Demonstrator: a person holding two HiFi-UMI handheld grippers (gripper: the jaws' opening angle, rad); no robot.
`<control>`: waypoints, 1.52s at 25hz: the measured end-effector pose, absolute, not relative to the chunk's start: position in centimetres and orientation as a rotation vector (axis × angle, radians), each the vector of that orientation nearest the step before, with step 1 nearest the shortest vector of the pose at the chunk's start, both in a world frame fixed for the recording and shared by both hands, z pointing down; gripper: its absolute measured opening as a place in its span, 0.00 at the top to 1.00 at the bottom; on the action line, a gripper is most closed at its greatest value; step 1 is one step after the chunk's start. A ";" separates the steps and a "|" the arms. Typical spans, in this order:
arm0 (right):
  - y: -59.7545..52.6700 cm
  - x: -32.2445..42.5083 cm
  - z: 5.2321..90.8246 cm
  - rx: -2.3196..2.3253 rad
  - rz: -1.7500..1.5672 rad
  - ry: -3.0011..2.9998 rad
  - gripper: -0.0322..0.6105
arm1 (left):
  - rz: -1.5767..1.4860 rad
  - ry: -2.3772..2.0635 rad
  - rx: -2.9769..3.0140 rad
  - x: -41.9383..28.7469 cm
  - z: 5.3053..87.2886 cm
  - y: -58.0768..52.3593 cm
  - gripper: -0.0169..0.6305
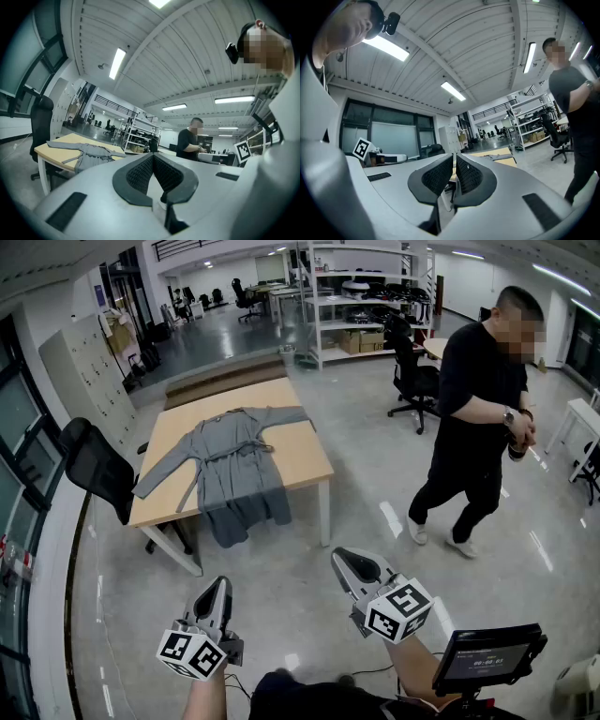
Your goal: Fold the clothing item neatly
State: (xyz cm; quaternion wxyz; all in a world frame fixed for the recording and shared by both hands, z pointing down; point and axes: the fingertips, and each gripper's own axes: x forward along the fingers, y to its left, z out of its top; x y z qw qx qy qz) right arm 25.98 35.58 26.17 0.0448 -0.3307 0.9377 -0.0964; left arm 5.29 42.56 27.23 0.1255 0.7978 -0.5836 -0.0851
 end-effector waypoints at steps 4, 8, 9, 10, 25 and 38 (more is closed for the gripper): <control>34.1 24.9 25.9 -1.009 -0.299 2.871 0.94 | -0.270 -1.698 2.322 4.3 26.8 41.3 0.97; 29.9 21.7 27.0 -1.031 -0.279 2.877 0.94 | -0.300 -1.712 2.320 0.9 28.2 37.1 0.97; 28.8 20.7 27.2 -1.040 -0.280 2.878 0.94 | -0.302 -1.719 2.314 -0.3 28.5 36.1 0.97; 27.8 19.7 27.3 -1.047 -0.278 2.878 0.94 | -0.308 -1.725 2.309 -1.5 28.7 35.1 0.97; 14.4 6.8 26.5 -1.108 -0.229 2.882 0.92 | -0.302 -1.728 2.301 -14.7 30.2 21.8 0.97; -0.4 4.9 27.1 -1.073 -0.262 2.863 0.85 | -0.278 -1.724 2.290 -15.9 29.9 7.0 0.97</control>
